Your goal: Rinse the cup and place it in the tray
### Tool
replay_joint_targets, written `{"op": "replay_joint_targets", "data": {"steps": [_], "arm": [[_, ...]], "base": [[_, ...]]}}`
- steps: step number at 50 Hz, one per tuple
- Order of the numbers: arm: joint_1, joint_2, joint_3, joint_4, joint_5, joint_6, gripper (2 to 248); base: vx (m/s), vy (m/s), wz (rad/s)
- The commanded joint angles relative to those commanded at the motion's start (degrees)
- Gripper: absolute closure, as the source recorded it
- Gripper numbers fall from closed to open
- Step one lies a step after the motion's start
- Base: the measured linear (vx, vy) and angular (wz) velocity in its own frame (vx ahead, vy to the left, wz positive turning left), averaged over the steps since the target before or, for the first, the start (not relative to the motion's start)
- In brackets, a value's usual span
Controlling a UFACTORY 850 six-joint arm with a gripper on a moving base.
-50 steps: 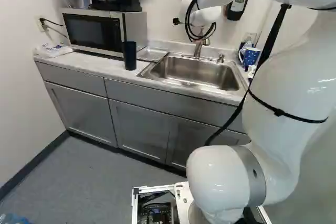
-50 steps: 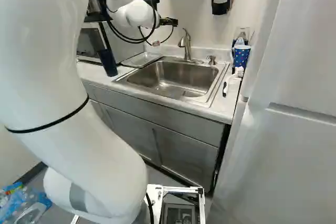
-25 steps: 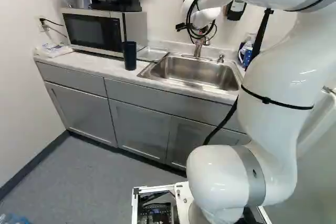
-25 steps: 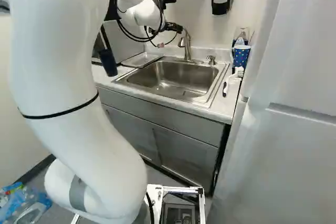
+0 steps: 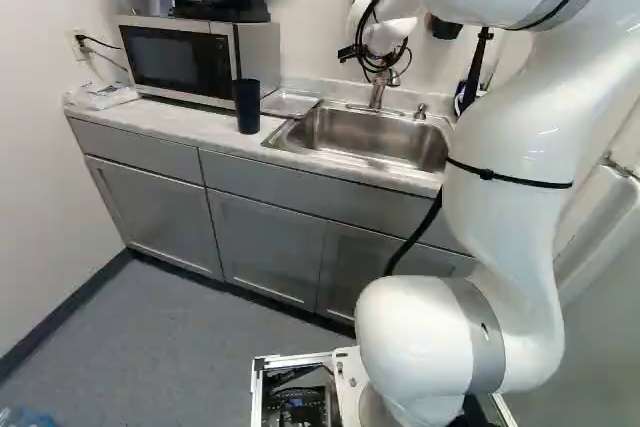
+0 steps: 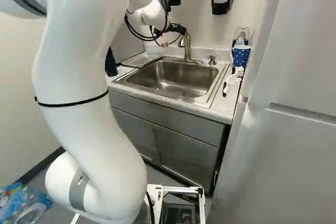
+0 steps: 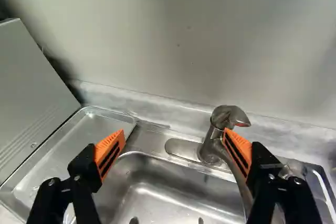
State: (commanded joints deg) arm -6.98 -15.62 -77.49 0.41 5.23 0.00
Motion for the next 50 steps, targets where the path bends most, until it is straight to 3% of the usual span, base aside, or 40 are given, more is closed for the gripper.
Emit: {"op": "replay_joint_targets", "data": {"steps": [50], "arm": [[-0.72,-5.07,-5.88,0.0,7.02,0.0,3]], "base": [[0.0,0.0,0.0]]}}
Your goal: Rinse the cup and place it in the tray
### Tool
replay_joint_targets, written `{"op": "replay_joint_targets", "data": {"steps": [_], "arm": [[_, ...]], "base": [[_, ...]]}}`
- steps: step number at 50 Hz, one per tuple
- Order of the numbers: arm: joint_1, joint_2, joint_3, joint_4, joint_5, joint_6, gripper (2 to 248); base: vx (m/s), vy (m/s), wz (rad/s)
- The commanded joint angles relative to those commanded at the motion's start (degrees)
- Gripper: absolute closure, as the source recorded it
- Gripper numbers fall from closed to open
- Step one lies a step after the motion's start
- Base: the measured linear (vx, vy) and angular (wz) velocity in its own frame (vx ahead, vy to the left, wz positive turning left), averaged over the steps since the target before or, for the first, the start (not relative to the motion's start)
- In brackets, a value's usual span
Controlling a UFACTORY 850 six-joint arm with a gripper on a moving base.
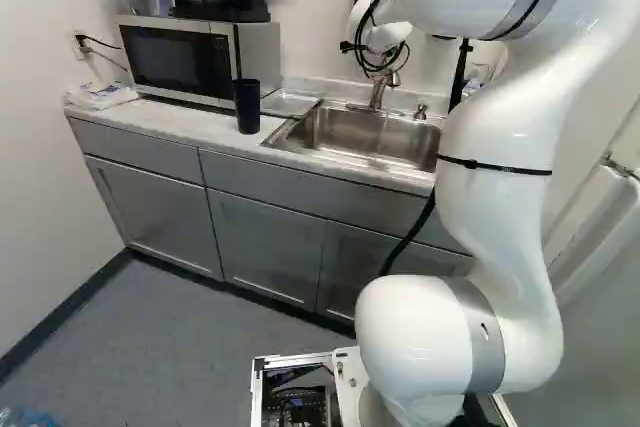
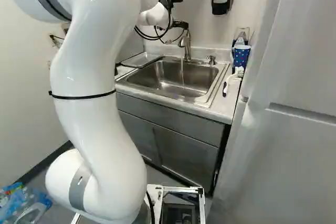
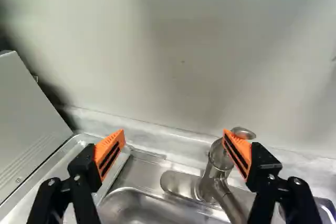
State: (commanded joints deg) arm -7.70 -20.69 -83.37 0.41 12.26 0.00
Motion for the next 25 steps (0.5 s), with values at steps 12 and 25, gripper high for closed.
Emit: {"op": "replay_joint_targets", "data": {"steps": [12,25], "arm": [[-0.01,0.15,0.17,0.0,0.0,0.0,3],[-0.09,2.95,3.44,0.0,-0.88,0.0,3]], "base": [[0.0,0.0,0.0],[0.0,0.0,0.0]]}}
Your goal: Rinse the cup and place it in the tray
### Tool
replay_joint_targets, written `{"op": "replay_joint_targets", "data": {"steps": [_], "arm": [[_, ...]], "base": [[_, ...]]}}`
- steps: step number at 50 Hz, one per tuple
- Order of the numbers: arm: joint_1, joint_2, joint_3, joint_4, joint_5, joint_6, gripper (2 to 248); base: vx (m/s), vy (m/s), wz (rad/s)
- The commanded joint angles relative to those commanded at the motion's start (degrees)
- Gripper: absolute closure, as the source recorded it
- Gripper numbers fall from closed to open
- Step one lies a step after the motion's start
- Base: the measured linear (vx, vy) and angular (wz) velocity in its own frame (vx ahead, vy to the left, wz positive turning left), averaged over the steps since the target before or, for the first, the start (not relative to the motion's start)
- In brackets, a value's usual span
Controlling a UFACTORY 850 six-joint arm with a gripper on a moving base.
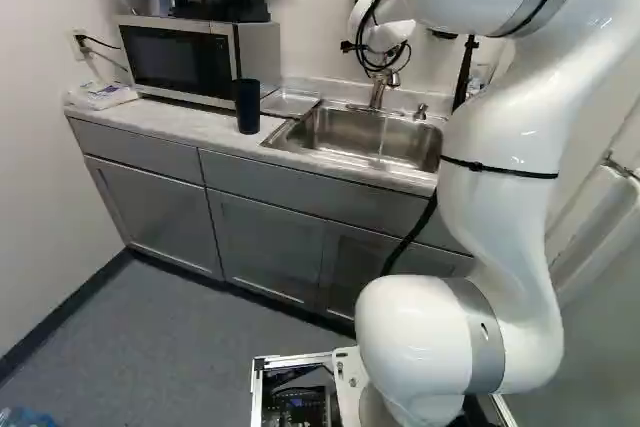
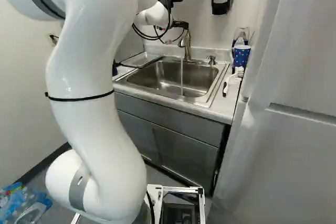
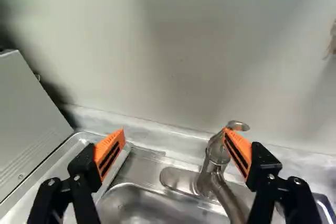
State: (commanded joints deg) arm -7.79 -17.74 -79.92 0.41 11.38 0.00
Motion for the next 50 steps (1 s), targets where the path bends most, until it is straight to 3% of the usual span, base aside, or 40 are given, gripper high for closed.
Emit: {"op": "replay_joint_targets", "data": {"steps": [50], "arm": [[-3.6,13.45,14.79,0.0,-8.02,0.0,3]], "base": [[0.0,0.0,0.0]]}}
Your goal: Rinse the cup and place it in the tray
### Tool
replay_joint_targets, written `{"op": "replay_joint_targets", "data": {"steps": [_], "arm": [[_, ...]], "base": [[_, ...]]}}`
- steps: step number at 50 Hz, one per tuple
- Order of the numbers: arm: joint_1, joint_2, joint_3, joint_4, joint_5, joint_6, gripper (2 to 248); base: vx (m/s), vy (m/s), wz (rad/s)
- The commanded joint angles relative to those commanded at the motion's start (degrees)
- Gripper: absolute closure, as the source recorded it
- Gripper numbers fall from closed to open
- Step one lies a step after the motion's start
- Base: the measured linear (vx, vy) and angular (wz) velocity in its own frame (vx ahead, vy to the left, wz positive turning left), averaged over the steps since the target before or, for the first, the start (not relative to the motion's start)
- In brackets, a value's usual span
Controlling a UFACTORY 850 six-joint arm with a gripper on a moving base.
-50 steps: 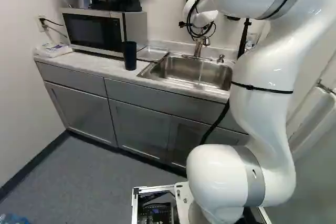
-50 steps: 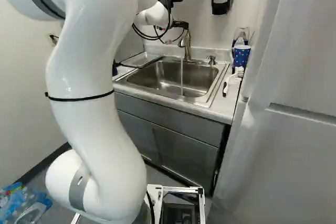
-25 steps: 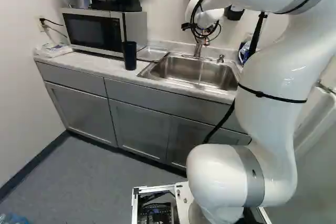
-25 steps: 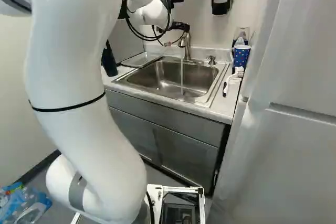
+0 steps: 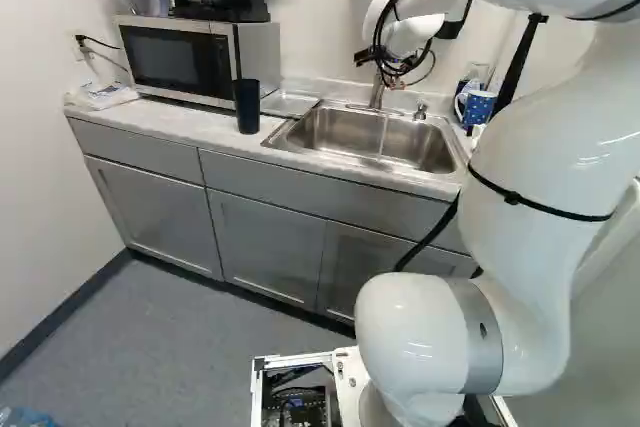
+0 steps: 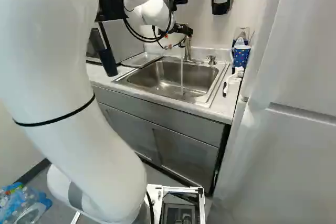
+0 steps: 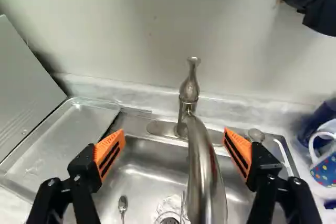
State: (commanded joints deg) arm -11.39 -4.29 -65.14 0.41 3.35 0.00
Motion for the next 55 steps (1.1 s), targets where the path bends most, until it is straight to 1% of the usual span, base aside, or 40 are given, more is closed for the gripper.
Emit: {"op": "replay_joint_targets", "data": {"steps": [25,55], "arm": [[-2.27,6.88,6.96,0.0,-7.49,0.0,3],[-4.09,16.04,15.54,0.0,-20.89,0.0,3]], "base": [[0.0,0.0,0.0],[0.0,0.0,0.0]]}}
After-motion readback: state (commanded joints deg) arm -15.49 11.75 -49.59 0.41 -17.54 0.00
